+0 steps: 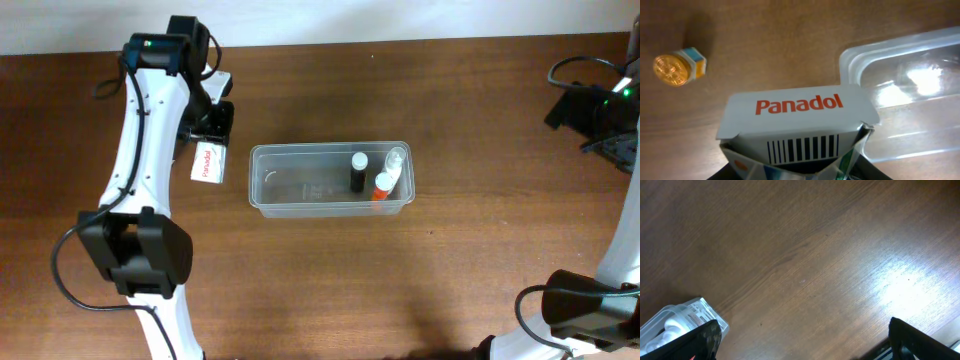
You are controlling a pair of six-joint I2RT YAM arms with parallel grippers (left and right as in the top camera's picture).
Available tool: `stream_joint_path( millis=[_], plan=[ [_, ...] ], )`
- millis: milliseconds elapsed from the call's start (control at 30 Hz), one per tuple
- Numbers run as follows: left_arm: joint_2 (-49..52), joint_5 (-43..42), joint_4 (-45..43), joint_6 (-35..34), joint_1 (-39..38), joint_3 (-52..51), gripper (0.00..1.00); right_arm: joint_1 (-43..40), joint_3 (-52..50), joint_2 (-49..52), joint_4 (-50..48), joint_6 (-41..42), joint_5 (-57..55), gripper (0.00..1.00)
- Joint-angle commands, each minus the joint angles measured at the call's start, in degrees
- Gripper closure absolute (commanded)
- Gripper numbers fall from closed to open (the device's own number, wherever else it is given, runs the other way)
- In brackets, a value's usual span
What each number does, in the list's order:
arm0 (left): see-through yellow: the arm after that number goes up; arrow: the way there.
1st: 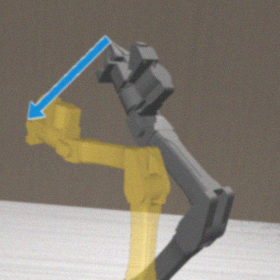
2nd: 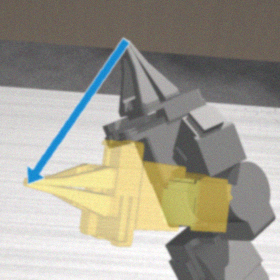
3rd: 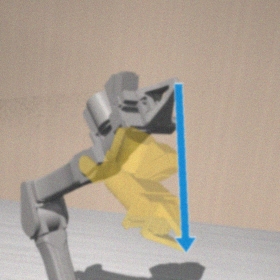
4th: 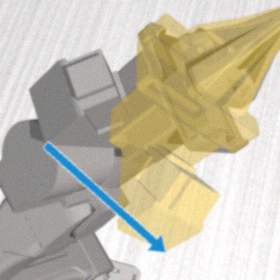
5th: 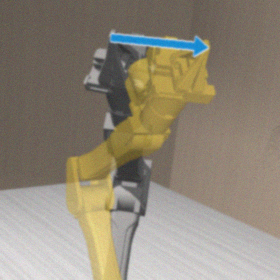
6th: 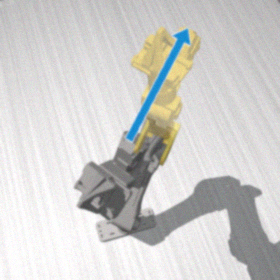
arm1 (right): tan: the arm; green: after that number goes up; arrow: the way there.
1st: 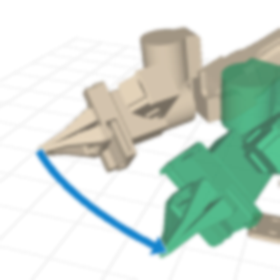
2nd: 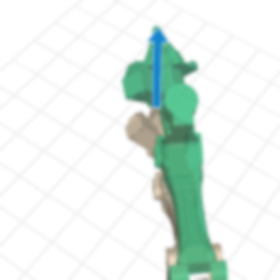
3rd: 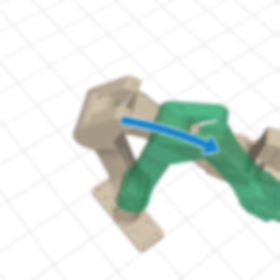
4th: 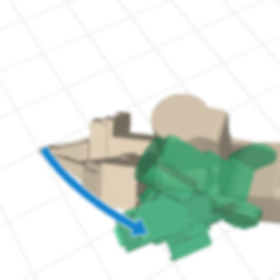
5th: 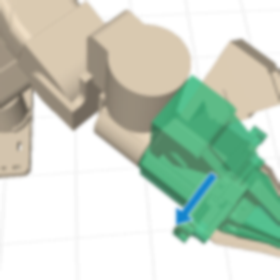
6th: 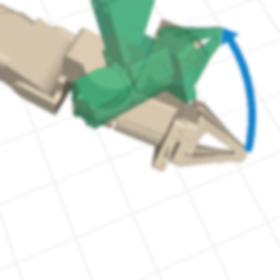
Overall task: Pack container
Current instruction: 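Carry the Panadol box over the container's left side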
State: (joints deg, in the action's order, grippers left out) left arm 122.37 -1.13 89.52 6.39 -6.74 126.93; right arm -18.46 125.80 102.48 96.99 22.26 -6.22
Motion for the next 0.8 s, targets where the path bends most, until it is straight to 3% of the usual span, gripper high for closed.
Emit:
stream_joint_path(
  millis=[0, 267, 400, 767],
  plan=[
    [-0.3, 1.0, 0.5, 7.5, -3.7, 1.6, 0.52, -0.3, 0.9, -1.2, 0.3, 0.1, -0.7, 0.02],
    [-0.2, 1.5, -0.1, 17.6, -13.9, 1.5, 0.51, -0.3, 0.9, -1.2, 0.3, 0.1, -0.7, 0.02],
    [-0.2, 6.6, -0.2, 19.5, -18.8, 1.5, 0.51, -0.3, 0.9, -1.2, 0.3, 0.1, -0.7, 0.02],
    [-0.2, 6.4, -2.1, 28.3, -22.7, 1.0, 0.51, -0.3, 0.9, -1.2, 0.3, 0.1, -0.7, 0.02]
  ],
)
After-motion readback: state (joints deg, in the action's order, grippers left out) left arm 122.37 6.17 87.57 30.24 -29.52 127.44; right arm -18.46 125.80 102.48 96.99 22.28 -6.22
